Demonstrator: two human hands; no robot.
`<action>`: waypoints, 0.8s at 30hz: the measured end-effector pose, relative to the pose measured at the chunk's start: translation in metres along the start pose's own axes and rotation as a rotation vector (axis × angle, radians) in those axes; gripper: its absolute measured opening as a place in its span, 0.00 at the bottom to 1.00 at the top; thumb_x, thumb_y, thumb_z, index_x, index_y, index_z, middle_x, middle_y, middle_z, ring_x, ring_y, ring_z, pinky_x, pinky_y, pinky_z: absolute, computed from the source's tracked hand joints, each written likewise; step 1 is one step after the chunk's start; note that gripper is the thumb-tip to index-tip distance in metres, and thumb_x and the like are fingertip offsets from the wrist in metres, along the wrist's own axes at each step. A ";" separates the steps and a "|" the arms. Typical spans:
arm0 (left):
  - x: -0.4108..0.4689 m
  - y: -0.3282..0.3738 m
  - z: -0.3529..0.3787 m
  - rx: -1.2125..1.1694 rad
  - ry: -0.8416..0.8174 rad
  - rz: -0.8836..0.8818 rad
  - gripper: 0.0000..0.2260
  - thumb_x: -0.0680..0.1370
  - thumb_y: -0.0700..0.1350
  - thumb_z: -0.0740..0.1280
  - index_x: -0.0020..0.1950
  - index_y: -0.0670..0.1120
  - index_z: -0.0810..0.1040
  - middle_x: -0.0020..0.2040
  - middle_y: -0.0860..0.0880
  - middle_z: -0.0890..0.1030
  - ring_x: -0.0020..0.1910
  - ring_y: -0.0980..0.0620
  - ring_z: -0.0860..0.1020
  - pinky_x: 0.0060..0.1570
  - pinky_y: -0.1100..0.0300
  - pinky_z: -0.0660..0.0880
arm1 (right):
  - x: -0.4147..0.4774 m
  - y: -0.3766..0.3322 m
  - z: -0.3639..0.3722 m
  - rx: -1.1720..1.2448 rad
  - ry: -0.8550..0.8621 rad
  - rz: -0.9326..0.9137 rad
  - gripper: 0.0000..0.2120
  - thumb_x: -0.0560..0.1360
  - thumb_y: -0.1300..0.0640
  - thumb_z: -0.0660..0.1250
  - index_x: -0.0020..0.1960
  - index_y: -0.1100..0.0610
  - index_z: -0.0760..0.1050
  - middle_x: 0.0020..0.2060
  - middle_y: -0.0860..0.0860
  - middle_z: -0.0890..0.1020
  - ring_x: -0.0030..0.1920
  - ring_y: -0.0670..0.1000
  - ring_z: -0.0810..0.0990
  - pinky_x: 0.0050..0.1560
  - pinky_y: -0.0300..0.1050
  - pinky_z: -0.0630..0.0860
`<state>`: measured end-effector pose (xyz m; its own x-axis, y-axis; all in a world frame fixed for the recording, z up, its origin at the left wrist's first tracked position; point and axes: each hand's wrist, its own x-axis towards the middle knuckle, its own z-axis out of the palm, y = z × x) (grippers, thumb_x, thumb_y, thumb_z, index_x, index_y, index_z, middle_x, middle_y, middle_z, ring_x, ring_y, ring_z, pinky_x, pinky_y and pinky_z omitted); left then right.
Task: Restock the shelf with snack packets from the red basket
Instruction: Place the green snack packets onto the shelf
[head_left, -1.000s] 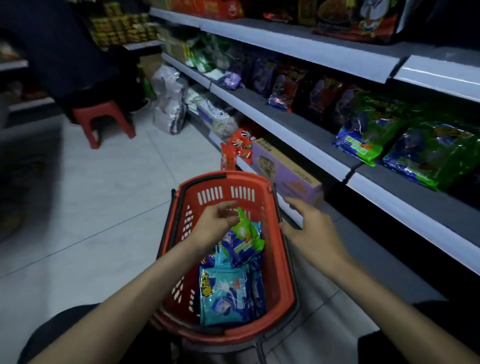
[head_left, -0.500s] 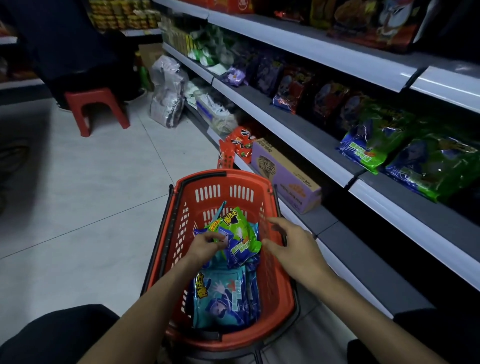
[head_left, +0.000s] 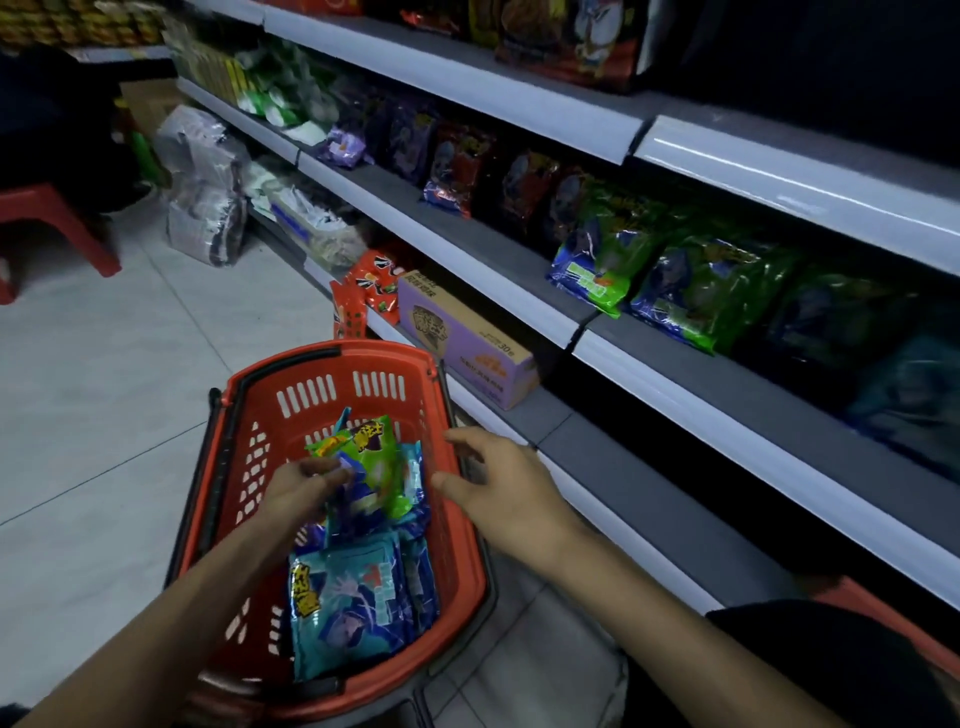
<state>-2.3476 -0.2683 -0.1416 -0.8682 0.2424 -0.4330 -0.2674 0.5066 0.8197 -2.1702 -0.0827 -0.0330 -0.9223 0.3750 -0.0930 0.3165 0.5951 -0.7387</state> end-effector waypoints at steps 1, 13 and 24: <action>-0.005 0.008 0.000 0.027 0.035 0.038 0.12 0.80 0.41 0.72 0.60 0.35 0.81 0.52 0.40 0.83 0.39 0.49 0.79 0.34 0.64 0.76 | -0.002 0.000 -0.004 0.017 0.018 -0.002 0.25 0.78 0.47 0.72 0.74 0.48 0.74 0.68 0.45 0.81 0.68 0.47 0.78 0.69 0.43 0.74; -0.103 0.107 0.007 0.028 0.053 0.531 0.10 0.75 0.44 0.77 0.56 0.48 0.84 0.50 0.42 0.86 0.37 0.52 0.82 0.33 0.58 0.78 | -0.046 0.027 -0.062 0.153 0.220 0.067 0.23 0.77 0.47 0.74 0.70 0.47 0.77 0.62 0.47 0.83 0.64 0.47 0.80 0.66 0.46 0.76; -0.176 0.125 0.067 -0.242 -0.236 0.494 0.15 0.78 0.35 0.73 0.57 0.54 0.86 0.48 0.36 0.85 0.43 0.47 0.83 0.47 0.55 0.78 | -0.093 0.038 -0.098 0.322 0.407 0.237 0.43 0.69 0.44 0.81 0.78 0.53 0.67 0.64 0.49 0.77 0.66 0.51 0.78 0.68 0.54 0.76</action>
<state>-2.1999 -0.1923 0.0117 -0.8053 0.5922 -0.0277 0.0325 0.0907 0.9954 -2.0511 -0.0253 0.0128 -0.6540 0.7538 -0.0634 0.3620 0.2382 -0.9012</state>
